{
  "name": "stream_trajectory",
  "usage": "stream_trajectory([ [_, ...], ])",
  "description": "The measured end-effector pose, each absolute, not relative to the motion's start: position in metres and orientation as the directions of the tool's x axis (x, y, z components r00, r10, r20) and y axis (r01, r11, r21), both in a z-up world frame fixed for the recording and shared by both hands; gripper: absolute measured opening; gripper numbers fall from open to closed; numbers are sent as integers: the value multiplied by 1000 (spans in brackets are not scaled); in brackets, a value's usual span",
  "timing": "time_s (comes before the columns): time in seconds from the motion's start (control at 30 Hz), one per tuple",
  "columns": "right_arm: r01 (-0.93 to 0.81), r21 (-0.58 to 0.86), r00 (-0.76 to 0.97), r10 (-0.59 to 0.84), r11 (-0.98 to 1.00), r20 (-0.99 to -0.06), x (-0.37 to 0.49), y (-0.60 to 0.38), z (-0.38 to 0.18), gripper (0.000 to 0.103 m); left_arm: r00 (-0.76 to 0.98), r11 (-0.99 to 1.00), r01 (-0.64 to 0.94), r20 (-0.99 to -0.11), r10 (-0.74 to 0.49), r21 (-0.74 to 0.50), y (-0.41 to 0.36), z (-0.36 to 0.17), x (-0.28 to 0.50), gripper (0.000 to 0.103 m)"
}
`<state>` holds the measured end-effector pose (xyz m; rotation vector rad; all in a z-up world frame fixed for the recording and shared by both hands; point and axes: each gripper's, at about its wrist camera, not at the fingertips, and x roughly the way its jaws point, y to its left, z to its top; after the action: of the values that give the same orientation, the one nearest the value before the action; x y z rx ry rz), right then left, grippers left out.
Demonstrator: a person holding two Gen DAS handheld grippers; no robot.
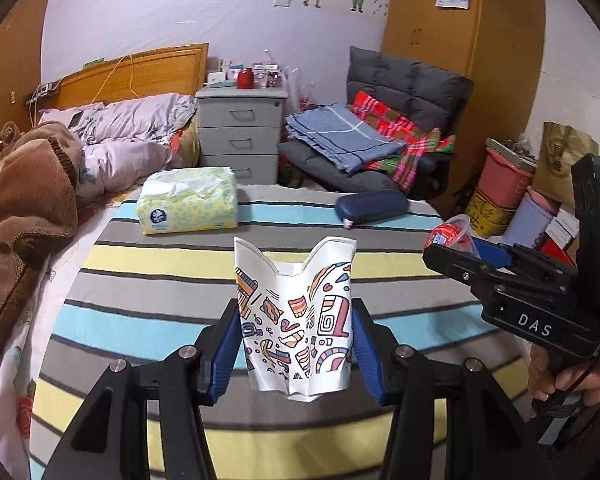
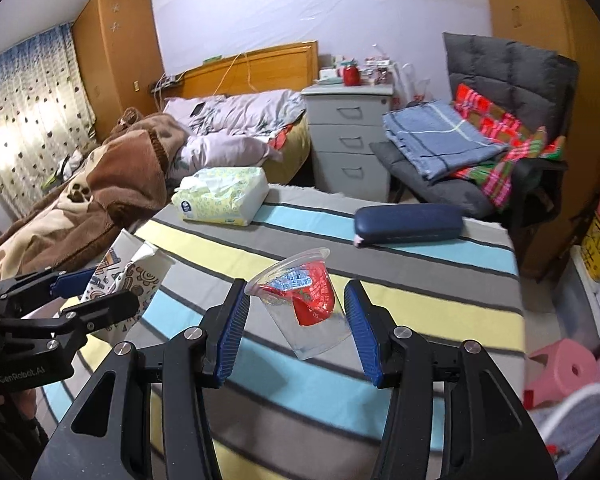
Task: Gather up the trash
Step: 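Carry the plastic cup and paper cup over the white bin with both tools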
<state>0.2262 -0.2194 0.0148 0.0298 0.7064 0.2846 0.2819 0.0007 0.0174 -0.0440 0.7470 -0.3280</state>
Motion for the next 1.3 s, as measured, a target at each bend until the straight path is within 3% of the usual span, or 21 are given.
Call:
stream_trajectory([
  [0.47,-132,114,799,174,985,-576,155,-269,41,51,703,899,417,-580,-412,-134,-66,59,199,53],
  [0.73,-23,129,831,91,991,-549,114,-319,43,51,657,847,516,-575,-487,-128,-134,61,165,53],
  [1.3,242,125,798,-124,962,-589,60,-412,30,51,515,723,680,-622,-590,-122,-272,39,138,54],
])
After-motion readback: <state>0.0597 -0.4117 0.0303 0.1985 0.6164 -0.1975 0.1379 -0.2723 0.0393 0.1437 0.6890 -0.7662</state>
